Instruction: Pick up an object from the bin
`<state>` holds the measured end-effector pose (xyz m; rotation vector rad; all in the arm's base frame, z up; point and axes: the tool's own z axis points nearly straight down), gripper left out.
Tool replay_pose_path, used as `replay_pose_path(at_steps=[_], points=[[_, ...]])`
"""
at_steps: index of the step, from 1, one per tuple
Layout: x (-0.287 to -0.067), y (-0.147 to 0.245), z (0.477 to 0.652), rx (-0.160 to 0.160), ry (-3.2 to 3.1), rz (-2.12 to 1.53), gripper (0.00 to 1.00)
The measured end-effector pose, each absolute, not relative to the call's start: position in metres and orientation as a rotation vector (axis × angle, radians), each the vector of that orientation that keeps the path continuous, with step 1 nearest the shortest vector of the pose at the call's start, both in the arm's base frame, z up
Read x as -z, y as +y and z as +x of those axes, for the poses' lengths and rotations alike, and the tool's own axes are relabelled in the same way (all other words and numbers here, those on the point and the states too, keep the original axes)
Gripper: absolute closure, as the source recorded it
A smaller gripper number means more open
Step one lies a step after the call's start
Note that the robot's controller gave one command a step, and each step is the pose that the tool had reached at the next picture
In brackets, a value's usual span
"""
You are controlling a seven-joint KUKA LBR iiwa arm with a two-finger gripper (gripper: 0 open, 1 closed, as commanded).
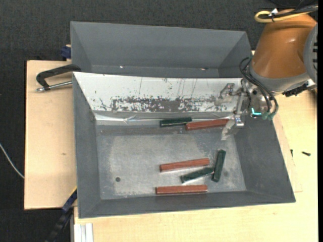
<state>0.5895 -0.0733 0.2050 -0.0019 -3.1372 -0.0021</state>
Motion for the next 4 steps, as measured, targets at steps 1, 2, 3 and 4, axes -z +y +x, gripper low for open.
replay_pose_path(at_steps=[1, 2, 3, 4], points=[[-0.209, -0.073, 0.591, 0.000, -3.145, 0.000, 0.00], [-0.137, -0.041, 0.598, 0.002, -3.146, -0.095, 0.00], [-0.135, -0.023, 0.599, 0.001, -3.145, -0.022, 0.00], [-0.127, -0.016, 0.601, 0.002, -3.145, -0.038, 0.00]])
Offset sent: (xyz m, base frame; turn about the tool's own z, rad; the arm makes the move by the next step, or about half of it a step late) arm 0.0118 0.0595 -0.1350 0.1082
